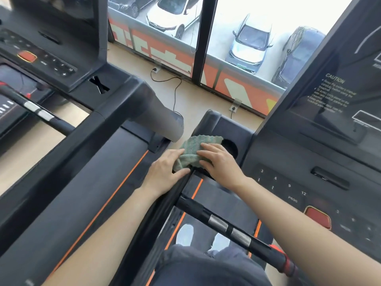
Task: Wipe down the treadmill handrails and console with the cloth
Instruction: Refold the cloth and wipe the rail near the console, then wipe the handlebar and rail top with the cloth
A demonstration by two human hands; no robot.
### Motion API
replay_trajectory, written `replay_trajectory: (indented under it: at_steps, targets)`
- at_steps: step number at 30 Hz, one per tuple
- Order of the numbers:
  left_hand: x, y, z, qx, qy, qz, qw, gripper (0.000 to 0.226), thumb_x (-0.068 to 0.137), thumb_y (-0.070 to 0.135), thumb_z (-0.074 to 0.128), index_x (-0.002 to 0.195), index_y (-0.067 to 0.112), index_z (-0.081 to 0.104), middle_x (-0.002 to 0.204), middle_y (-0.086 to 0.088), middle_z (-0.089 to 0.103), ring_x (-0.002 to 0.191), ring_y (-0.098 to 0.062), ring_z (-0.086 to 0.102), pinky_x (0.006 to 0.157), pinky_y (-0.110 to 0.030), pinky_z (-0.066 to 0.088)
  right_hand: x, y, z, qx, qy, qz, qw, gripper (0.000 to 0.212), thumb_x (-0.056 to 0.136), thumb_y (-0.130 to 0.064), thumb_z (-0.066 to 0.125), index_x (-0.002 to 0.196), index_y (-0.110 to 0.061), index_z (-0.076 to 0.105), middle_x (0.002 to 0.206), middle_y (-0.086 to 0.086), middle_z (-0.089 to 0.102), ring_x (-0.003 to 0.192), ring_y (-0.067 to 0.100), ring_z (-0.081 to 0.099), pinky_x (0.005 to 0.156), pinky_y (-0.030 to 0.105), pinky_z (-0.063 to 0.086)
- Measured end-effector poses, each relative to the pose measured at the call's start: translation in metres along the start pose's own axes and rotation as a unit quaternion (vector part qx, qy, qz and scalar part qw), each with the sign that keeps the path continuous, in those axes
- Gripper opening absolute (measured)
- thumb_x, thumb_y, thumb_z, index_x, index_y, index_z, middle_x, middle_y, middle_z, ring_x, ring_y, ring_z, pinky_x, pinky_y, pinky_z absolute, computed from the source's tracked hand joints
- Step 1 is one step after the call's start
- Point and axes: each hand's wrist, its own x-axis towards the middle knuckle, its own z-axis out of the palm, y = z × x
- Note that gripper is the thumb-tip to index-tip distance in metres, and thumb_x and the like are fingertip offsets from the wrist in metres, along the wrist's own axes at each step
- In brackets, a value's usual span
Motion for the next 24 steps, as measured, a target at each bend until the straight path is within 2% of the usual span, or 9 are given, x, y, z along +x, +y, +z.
replay_trajectory:
  at_steps: [4,7,12,15,17,19,21,23,24]
  targets:
    - [0.005,0.001,-0.001,-0.036,0.01,-0.068,0.997,0.048,0.096,0.048,0.064,0.139,0.027,0.059,0.134,0.007,0.063,0.12,-0.016,0.059,0.1,-0.036,0.048,0.007,0.0,-0.005,0.019,-0.028,0.017,0.999,0.029,0.096,-0.02,0.067,0.124,-0.015,0.072,0.143,0.007,0.058,0.134,0.03,0.05,0.114,0.035,0.034]
    - [0.003,-0.002,-0.001,-0.067,-0.003,-0.08,0.995,0.047,0.095,0.04,0.068,0.139,0.03,0.059,0.135,0.009,0.063,0.121,-0.014,0.06,0.103,-0.038,0.048,0.009,0.006,-0.008,0.008,-0.022,0.003,1.0,0.032,0.096,-0.016,0.065,0.128,-0.017,0.069,0.145,0.008,0.056,0.134,0.031,0.05,0.112,0.045,0.04]
    - [-0.013,-0.005,-0.01,-0.169,-0.108,-0.117,0.973,0.079,0.088,0.025,0.078,0.155,0.035,0.038,0.149,0.017,0.049,0.13,0.0,0.051,0.109,-0.024,0.04,0.007,0.015,-0.01,-0.009,-0.091,0.007,0.996,0.068,0.087,-0.031,0.076,0.149,-0.025,0.048,0.162,0.001,0.032,0.15,0.022,0.027,0.118,0.047,0.029]
    - [-0.024,-0.002,-0.014,-0.132,-0.151,-0.13,0.971,0.097,0.082,0.018,0.08,0.161,0.031,0.024,0.155,0.017,0.04,0.137,0.0,0.041,0.104,-0.015,0.033,0.003,0.01,-0.01,-0.069,-0.156,-0.012,0.985,0.102,0.076,-0.047,0.081,0.159,-0.027,0.024,0.168,0.002,0.009,0.154,0.021,0.007,0.124,0.044,0.014]
    - [-0.031,0.002,-0.017,-0.089,-0.17,-0.145,0.971,0.105,0.076,0.016,0.078,0.163,0.027,0.018,0.157,0.016,0.034,0.141,-0.002,0.037,0.104,-0.012,0.032,-0.003,0.004,-0.008,-0.114,-0.183,-0.034,0.976,0.114,0.073,-0.051,0.08,0.161,-0.026,0.011,0.169,0.004,-0.002,0.154,0.022,-0.002,0.125,0.045,0.006]
    - [-0.038,0.006,-0.016,-0.051,-0.139,-0.159,0.976,0.107,0.069,0.031,0.077,0.162,0.026,0.023,0.159,0.013,0.034,0.145,-0.006,0.034,0.114,-0.023,0.034,-0.007,0.0,-0.008,-0.118,-0.181,-0.056,0.975,0.112,0.073,-0.052,0.078,0.16,-0.028,0.012,0.168,0.004,-0.001,0.154,0.024,-0.002,0.124,0.048,0.005]
    - [-0.042,0.016,-0.012,-0.023,-0.042,-0.176,0.983,0.099,0.068,0.05,0.073,0.157,0.025,0.036,0.158,0.01,0.041,0.146,-0.008,0.036,0.118,-0.034,0.035,-0.004,0.0,-0.011,-0.099,-0.154,-0.085,0.979,0.098,0.078,-0.047,0.075,0.159,-0.03,0.021,0.168,0.002,0.008,0.154,0.024,0.004,0.123,0.047,0.007]
    - [-0.036,0.029,-0.004,0.006,0.034,-0.17,0.985,0.082,0.082,0.05,0.074,0.154,0.023,0.044,0.157,0.006,0.045,0.144,-0.011,0.04,0.119,-0.034,0.034,0.006,0.004,-0.014,-0.086,-0.126,-0.121,0.981,0.085,0.085,-0.037,0.073,0.157,-0.027,0.029,0.167,0.001,0.018,0.154,0.024,0.012,0.122,0.043,0.011]
    - [-0.031,0.036,0.0,0.024,0.044,-0.161,0.986,0.077,0.088,0.047,0.072,0.154,0.02,0.043,0.158,0.004,0.044,0.146,-0.013,0.039,0.119,-0.033,0.032,0.013,0.006,-0.014,-0.084,-0.121,-0.135,0.98,0.082,0.086,-0.034,0.073,0.156,-0.026,0.031,0.166,0.002,0.021,0.153,0.024,0.015,0.122,0.042,0.012]
